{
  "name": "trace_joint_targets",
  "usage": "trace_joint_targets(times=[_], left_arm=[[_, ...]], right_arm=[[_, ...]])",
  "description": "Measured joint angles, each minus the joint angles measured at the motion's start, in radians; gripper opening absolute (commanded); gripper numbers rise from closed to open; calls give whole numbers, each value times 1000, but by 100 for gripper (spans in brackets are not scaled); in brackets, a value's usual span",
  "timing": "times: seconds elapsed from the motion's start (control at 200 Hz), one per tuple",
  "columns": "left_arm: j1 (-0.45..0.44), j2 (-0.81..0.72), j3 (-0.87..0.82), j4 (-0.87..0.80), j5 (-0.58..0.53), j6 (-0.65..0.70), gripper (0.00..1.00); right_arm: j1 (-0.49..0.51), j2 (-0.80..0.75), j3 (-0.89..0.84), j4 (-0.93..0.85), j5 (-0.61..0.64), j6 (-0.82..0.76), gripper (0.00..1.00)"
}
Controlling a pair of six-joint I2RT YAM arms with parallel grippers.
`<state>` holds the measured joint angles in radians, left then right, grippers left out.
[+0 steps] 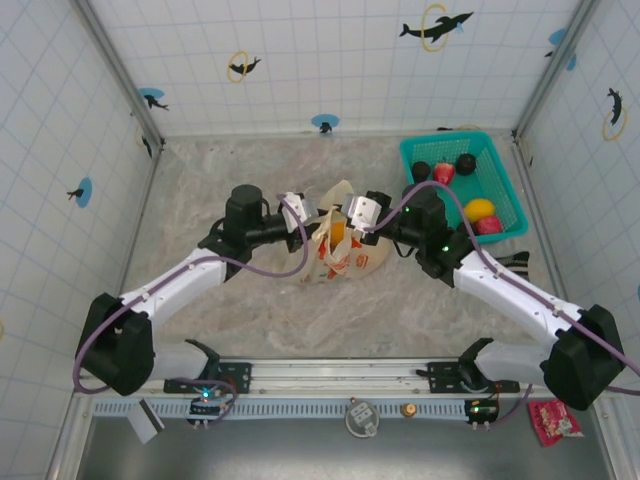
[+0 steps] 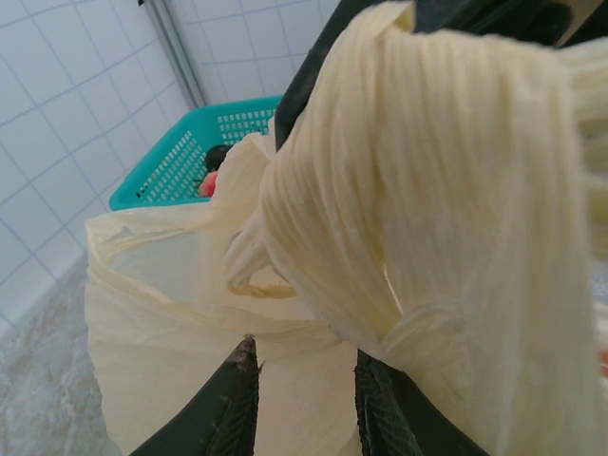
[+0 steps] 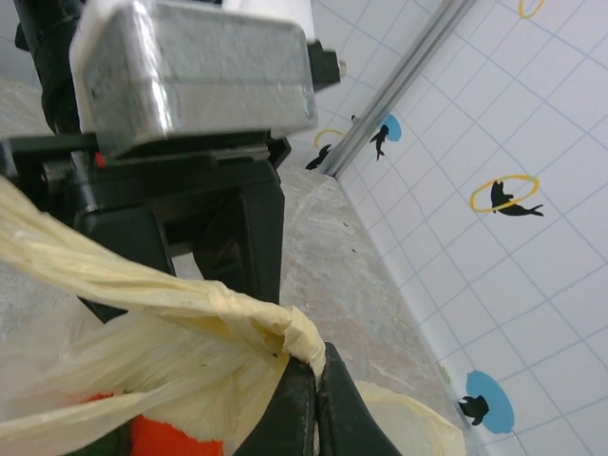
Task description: Place the fake fruits into the plastic bag and tie a complex knot
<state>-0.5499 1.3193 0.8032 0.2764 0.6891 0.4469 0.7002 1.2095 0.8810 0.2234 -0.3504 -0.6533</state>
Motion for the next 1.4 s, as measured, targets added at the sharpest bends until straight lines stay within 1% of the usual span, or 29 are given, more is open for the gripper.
trace_joint_targets(times=[0.295, 0.39, 0.45, 0.52, 0.701, 0.811, 0.936, 1.116, 1.306, 1.401], left_arm=[[-6, 14, 2, 95, -185, 2, 28], [-6, 12, -5, 135, -228, 1, 28], [-6, 9, -12, 154, -236, -1, 28], [-6, 8, -12, 159, -218, 2, 28], [-6, 7, -11, 121, -66, 47, 29], [-9, 7, -11, 80, -19, 97, 30], [-12, 7, -3, 15, 1, 145, 32], [-12, 7, 2, -27, 5, 179, 36], [-12, 8, 2, -16, 12, 171, 35], [-12, 5, 2, -5, 19, 152, 32]], right_arm=[[1, 0, 0, 19, -13, 11, 0], [1, 0, 0, 19, -24, 11, 0], [1, 0, 0, 18, -31, 11, 0], [1, 0, 0, 19, -38, 11, 0], [1, 0, 0, 18, -47, 13, 0], [0, 0, 0, 17, -48, 13, 0], [-1, 0, 0, 15, -51, 14, 0], [-2, 0, 0, 15, -54, 15, 0], [-2, 0, 0, 18, -66, 25, 0], [-4, 0, 0, 19, -66, 26, 0]])
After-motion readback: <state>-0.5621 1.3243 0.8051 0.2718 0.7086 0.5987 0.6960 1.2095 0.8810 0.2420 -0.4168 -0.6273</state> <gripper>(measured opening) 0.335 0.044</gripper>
